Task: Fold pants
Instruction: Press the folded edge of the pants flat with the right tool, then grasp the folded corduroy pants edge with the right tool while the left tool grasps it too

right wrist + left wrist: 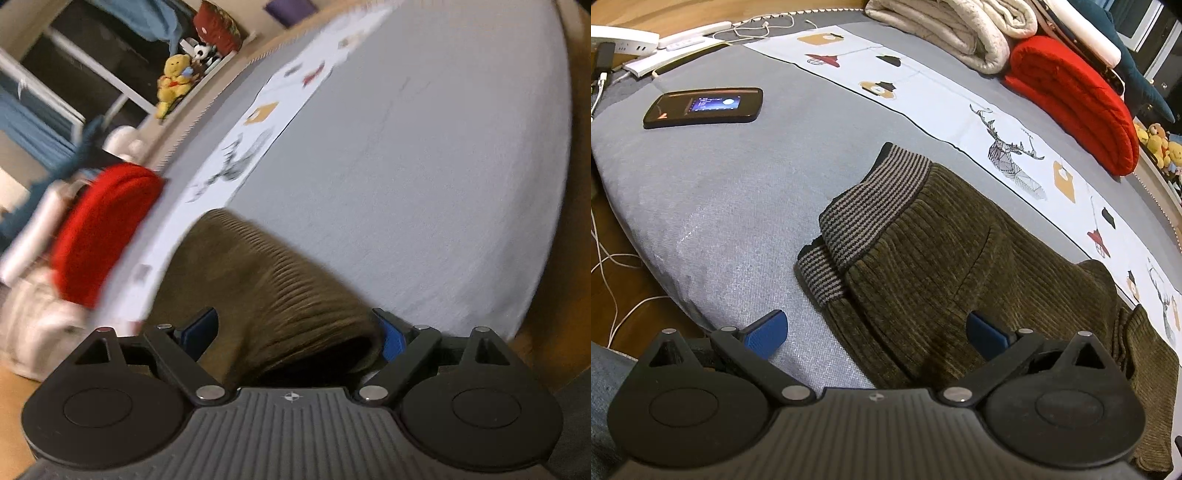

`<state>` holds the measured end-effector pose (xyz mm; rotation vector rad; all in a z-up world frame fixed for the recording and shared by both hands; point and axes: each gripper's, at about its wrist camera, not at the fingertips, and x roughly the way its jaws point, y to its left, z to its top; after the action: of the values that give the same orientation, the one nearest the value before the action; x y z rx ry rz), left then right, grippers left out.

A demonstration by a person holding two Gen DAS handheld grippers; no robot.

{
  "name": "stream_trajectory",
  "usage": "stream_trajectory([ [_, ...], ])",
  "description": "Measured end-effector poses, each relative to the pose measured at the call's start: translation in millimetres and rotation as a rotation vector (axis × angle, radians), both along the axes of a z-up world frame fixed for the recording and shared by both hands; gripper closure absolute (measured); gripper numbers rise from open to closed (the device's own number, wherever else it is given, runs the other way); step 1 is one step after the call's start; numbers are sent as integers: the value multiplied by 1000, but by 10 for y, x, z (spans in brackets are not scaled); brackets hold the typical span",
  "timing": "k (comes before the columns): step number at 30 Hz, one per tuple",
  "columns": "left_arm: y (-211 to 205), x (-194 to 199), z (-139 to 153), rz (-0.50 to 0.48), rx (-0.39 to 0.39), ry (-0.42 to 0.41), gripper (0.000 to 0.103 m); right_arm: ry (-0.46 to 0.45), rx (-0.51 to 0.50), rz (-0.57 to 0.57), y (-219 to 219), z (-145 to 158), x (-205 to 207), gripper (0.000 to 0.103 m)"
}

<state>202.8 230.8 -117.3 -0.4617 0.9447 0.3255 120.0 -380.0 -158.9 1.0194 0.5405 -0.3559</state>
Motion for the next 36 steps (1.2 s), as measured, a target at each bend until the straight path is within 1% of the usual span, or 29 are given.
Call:
stream_trajectory([
  [2, 13, -4, -4, 6, 0, 1, 0, -22, 53, -23, -49, -28, -31, 13],
  [4, 34, -2, -12, 14, -2, 7, 0, -34, 84, -31, -72, -41, -40, 13],
  [6, 65, -1, -21, 27, -8, 13, 0, -42, 88, -28, -56, -47, -46, 13],
  [7, 83, 1, -24, 34, -9, 15, 0, -34, 72, -22, -45, -40, -44, 15],
  [8, 105, -6, -24, 44, -9, 16, 0, -12, 29, -16, 1, -13, -36, 21],
  [9, 129, -16, -17, 53, -9, 13, 0, 10, -4, -19, 39, 0, -34, 37],
  [11, 181, -37, 0, 67, -8, 6, 0, 57, -60, -8, 90, 6, -5, 56],
  [12, 206, -39, 11, 73, -7, 5, 0, 58, -68, -7, 96, 4, -2, 60],
  [16, 327, -37, 14, 90, -13, 20, 0, 88, -99, -11, 140, 55, 57, 63],
  [19, 399, -18, -5, 94, -12, 24, 0, 125, -146, -12, 209, 153, 119, 65],
  [21, 433, -12, -10, 89, -16, 18, 0, 133, -206, -4, 295, 281, 160, 67],
  [23, 469, 4, 3, 86, -37, 21, 0, 118, -297, 18, 439, 476, 216, 69],
  [25, 500, 13, 54, 69, -66, 3, 0, 80, -409, 59, 669, 730, 297, 71],
  [28, 553, 29, 162, 50, -37, -17, 0, -7, -592, 162, 1214, 1159, 482, 72],
  [30, 641, 26, 214, 45, -33, -21, 0, -84, -693, 260, 1721, 1392, 614, 73],
  [31, 713, 21, 235, 45, -39, -18, 0, -116, -721, 308, 1946, 1463, 660, 73],
  [33, 884, -19, 272, 60, -60, -18, 0, -203, -783, 430, 2529, 1570, 754, 73],
  [36, 1147, -119, 287, 109, -57, -23, 0, -341, -834, 638, 3461, 1541, 802, 73],
])
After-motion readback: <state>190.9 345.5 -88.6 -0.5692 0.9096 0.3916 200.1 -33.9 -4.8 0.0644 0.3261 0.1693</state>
